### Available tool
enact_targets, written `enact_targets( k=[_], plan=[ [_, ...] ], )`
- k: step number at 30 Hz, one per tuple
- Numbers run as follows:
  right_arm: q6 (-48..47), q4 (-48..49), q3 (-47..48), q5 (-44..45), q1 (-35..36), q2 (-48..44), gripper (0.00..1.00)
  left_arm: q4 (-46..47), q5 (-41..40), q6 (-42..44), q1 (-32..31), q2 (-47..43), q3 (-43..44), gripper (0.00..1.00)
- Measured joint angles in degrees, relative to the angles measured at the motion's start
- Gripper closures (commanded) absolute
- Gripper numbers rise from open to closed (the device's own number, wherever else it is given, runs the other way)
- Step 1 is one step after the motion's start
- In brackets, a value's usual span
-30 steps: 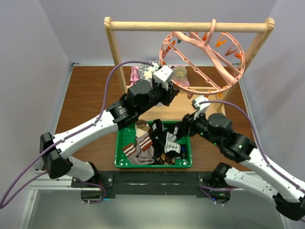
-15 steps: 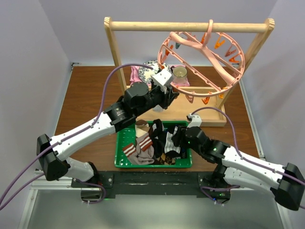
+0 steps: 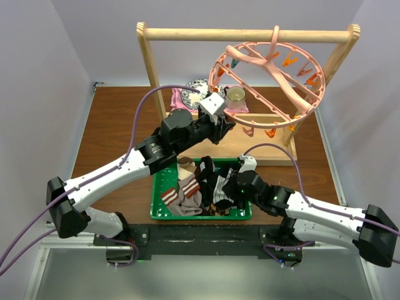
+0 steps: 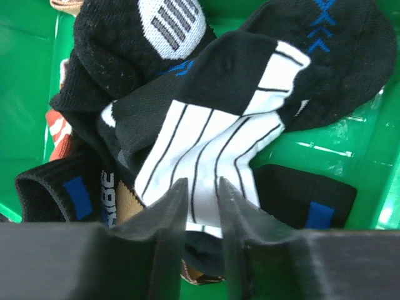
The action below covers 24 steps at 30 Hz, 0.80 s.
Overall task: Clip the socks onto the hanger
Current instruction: Pick up the sock from the bin.
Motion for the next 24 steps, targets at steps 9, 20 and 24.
enact_targets(
  k=[9,20,24],
  plan=[
    [-0.35,2.38,0.11,0.04,0.26,0.37,1.0,2.08,0.61,0.04,0.13,-1.7,-2.36,1.0],
    [-0.94,-0.39,8.37,6.93,0.7,6.71,0.59,3.21,2.51,-0.04,0.26,-3.56,-3.63,1.0],
    [-0.48,-2.12,9.73,9.99,0.7,9.9,0.62,3.19,2.71,-0.07,0.26,-3.56,-3.63,1.0]
  ],
)
